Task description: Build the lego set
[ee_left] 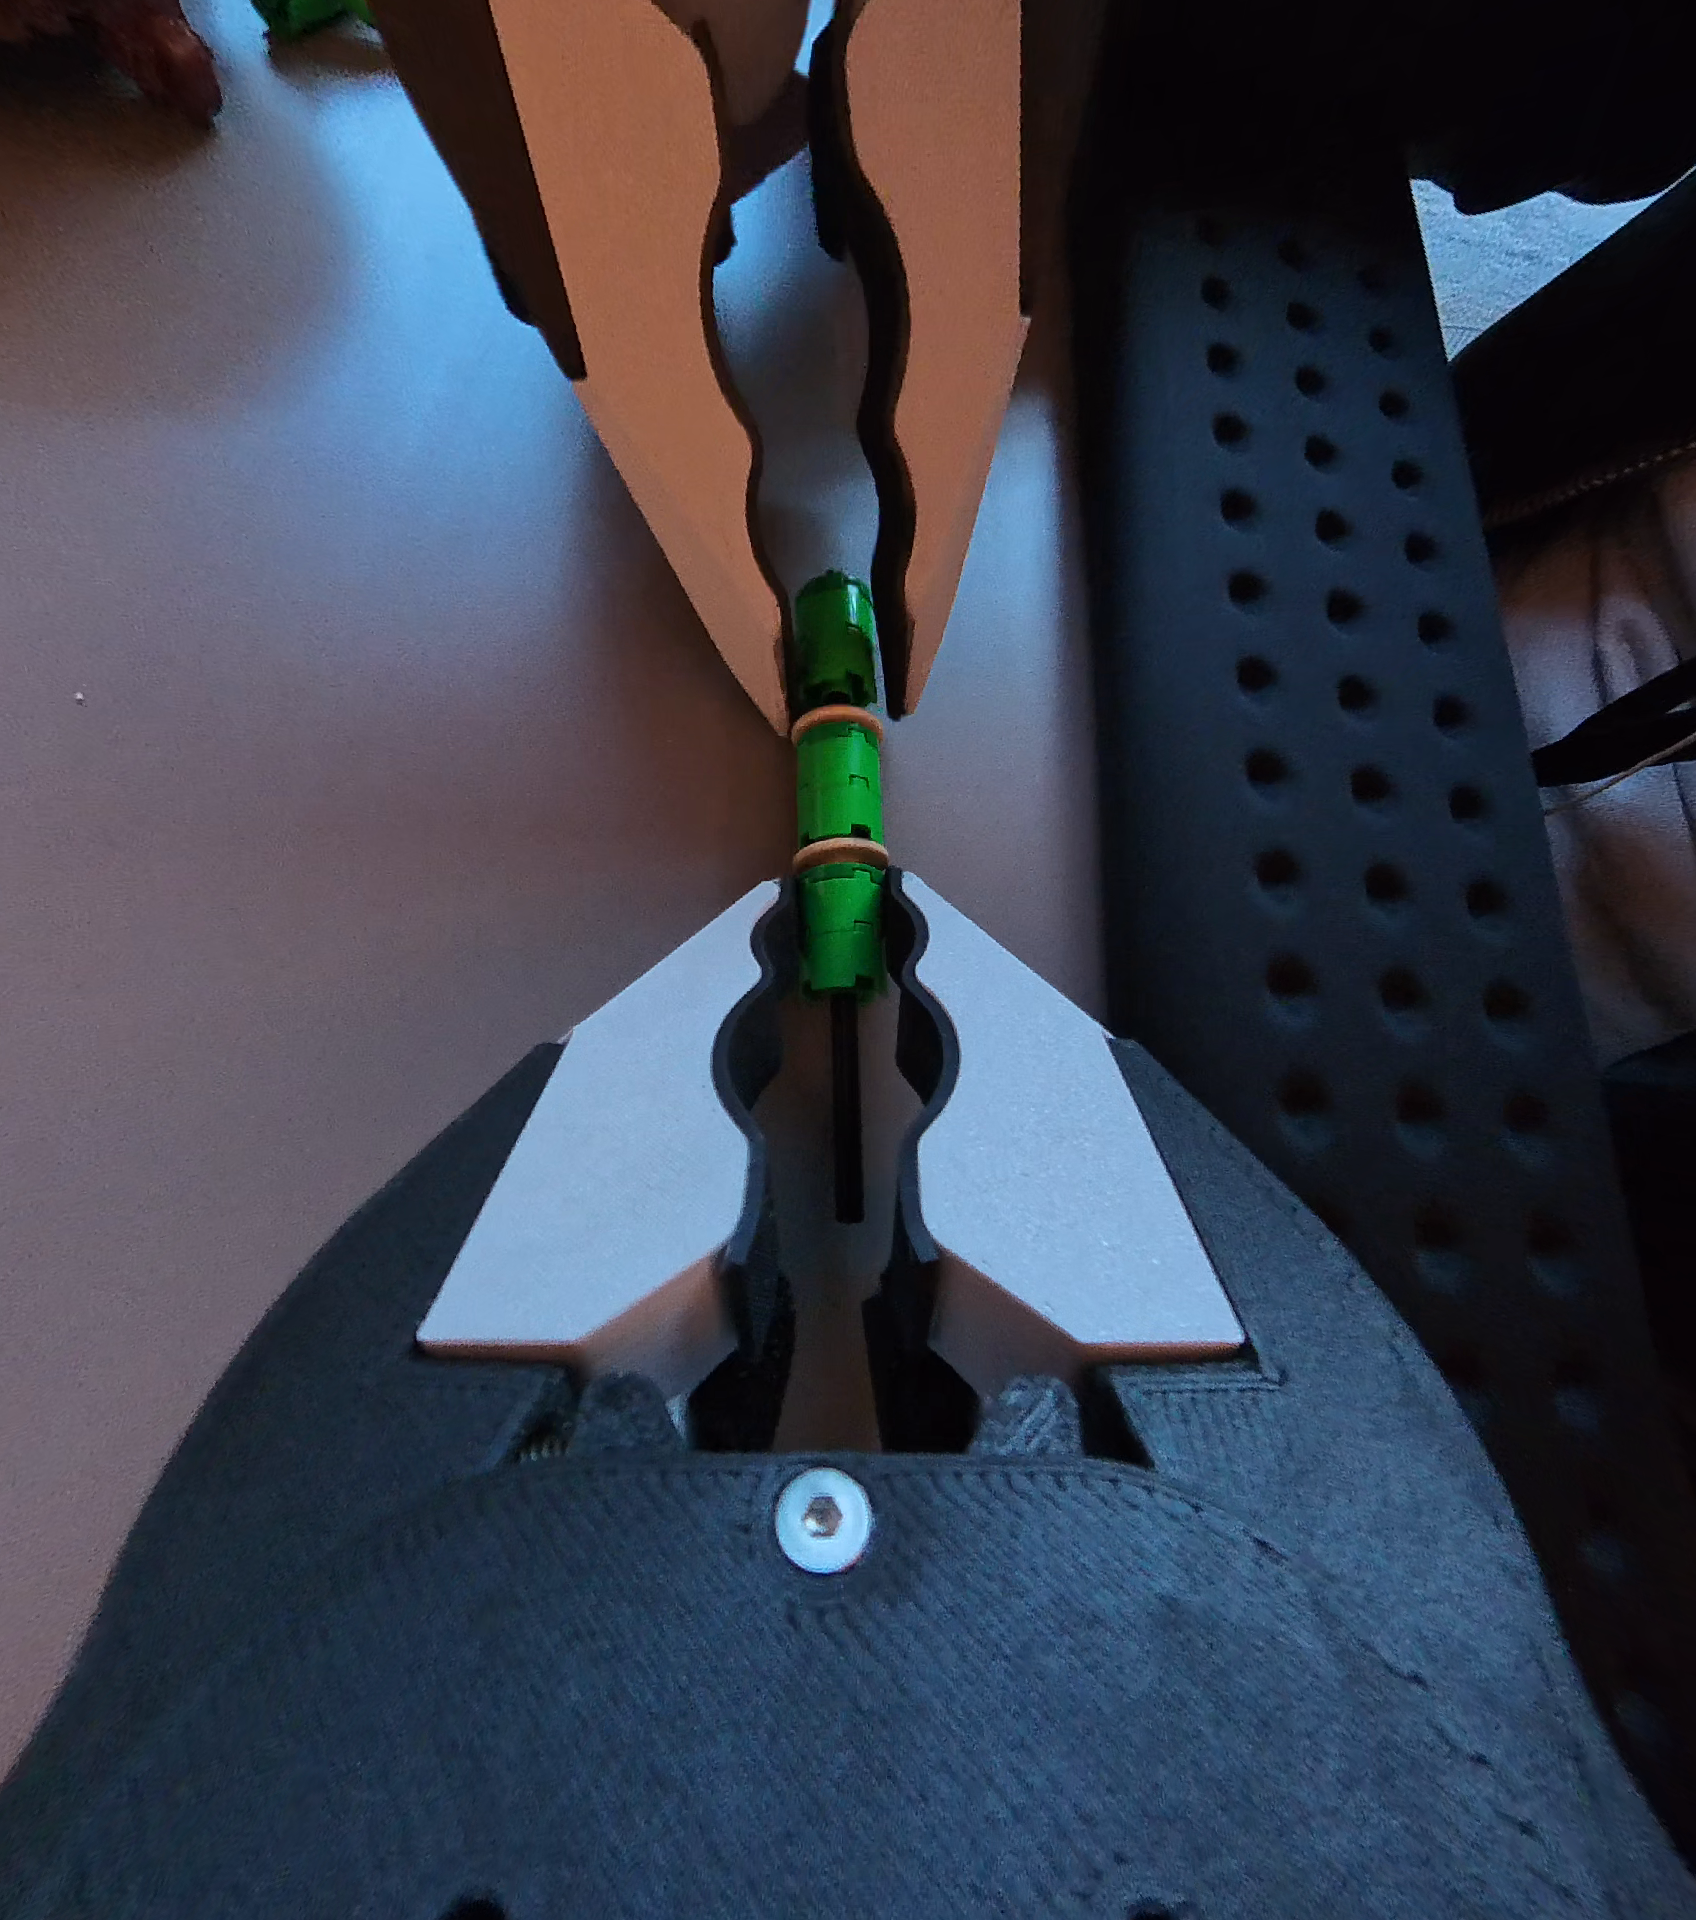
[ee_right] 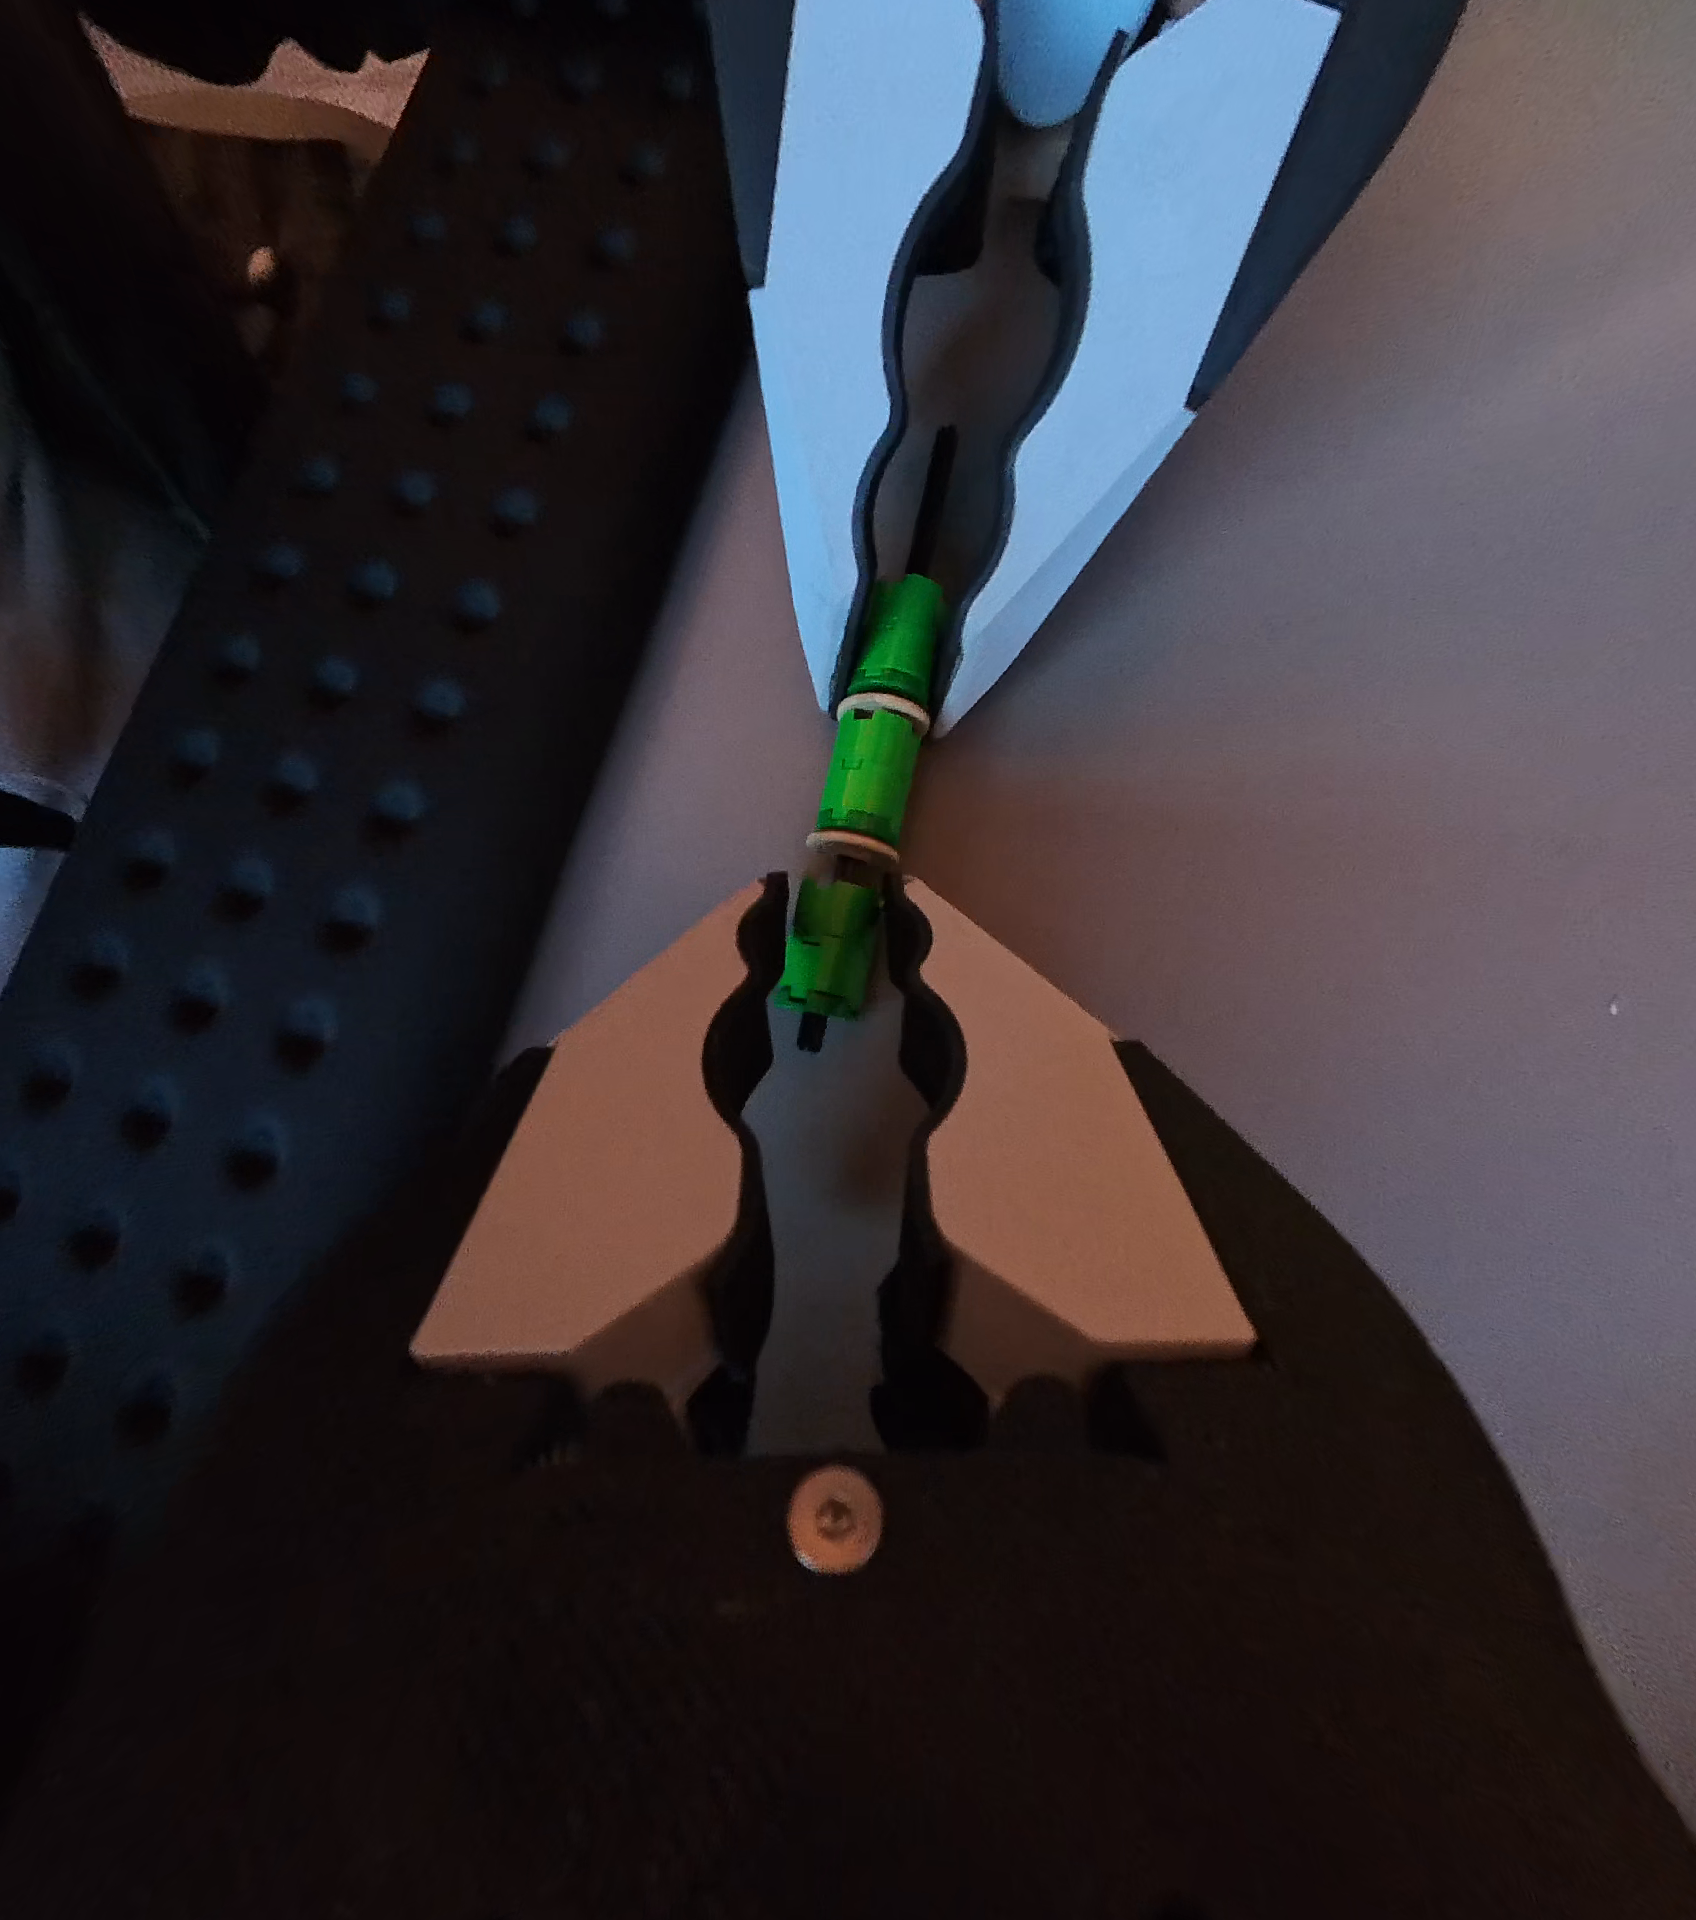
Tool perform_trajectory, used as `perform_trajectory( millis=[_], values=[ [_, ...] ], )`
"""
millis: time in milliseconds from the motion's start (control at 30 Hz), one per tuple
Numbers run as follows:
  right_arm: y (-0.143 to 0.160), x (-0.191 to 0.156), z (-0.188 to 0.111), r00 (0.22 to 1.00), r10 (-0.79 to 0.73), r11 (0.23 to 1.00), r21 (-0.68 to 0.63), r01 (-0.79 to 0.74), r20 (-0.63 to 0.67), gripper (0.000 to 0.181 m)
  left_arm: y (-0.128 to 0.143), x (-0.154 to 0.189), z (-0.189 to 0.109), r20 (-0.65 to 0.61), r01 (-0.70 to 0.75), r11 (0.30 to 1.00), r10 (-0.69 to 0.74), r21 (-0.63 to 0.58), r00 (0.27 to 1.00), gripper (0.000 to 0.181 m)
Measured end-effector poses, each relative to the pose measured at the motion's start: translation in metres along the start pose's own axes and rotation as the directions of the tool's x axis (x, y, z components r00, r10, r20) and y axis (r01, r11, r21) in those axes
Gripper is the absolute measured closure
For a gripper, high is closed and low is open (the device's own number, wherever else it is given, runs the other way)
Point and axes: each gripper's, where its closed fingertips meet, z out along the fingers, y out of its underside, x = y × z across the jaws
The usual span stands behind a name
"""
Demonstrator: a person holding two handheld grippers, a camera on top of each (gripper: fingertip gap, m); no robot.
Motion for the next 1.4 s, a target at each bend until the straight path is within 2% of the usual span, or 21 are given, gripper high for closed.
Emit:
perform_trajectory(
  millis=[233,333,433,500,633,767,900,967,1067,1100,1300,1367,1400],
  values=[
    [-0.004,0.004,-0.007,0.999,0.050,0.998,0.040,-0.049,-0.021,0.164,0.001,-0.002,-0.002,-0.001,0.016,1.000,-0.016,0.005,1.000,0.166],
    [-0.006,0.014,-0.025,0.997,0.073,0.989,0.131,-0.068,-0.038,0.164,0.005,-0.006,-0.007,0.010,0.039,0.999,-0.039,0.004,0.999,0.166],
    [-0.025,0.018,-0.049,0.997,0.073,0.950,0.305,-0.058,-0.035,0.161,0.006,-0.011,-0.011,0.026,0.070,0.997,-0.071,0.012,0.997,0.166],
    [-0.035,0.016,-0.056,0.998,0.039,0.929,0.370,-0.021,-0.041,0.154,0.002,-0.011,-0.013,0.016,0.080,0.996,-0.080,0.035,0.997,0.166],
    [-0.034,0.016,-0.044,0.997,0.004,0.944,0.330,0.024,-0.083,0.140,-0.017,-0.009,-0.025,-0.004,0.084,0.985,-0.084,0.150,0.996,0.166],
    [-0.046,0.017,-0.044,0.994,-0.003,0.930,0.364,0.042,-0.106,0.141,-0.033,-0.005,-0.036,-0.015,0.065,0.967,-0.064,0.247,0.998,0.166],
    [-0.059,0.014,-0.056,0.995,0.051,0.900,0.435,-0.008,-0.088,0.150,-0.035,-0.006,-0.038,-0.019,0.070,0.962,-0.067,0.266,0.998,0.166],
    [-0.062,0.012,-0.063,0.997,0.052,0.882,0.471,-0.019,-0.058,0.163,-0.035,-0.006,-0.039,-0.022,0.074,0.960,-0.071,0.269,0.997,0.166],
    [-0.064,0.017,-0.072,0.995,0.046,0.861,0.509,0.004,-0.087,0.162,-0.036,-0.006,-0.040,-0.022,0.073,0.959,-0.069,0.273,0.997,0.166],
    [-0.064,0.020,-0.073,0.993,0.047,0.861,0.508,0.016,-0.111,0.155,-0.036,-0.006,-0.040,-0.023,0.072,0.959,-0.069,0.275,0.997,0.166],
    [-0.063,0.021,-0.069,0.991,0.032,0.870,0.492,0.037,-0.132,0.147,-0.038,-0.005,-0.042,-0.027,0.075,0.955,-0.070,0.287,0.997,0.166],
    [-0.066,0.018,-0.070,0.995,0.048,0.856,0.517,0.005,-0.090,0.150,-0.038,-0.005,-0.042,-0.026,0.074,0.955,-0.070,0.287,0.997,0.166],
    [-0.068,0.014,-0.071,0.997,0.066,0.845,0.534,-0.035,-0.039,0.157,-0.038,-0.005,-0.042,-0.026,0.074,0.955,-0.070,0.288,0.997,0.166]
  ],
)
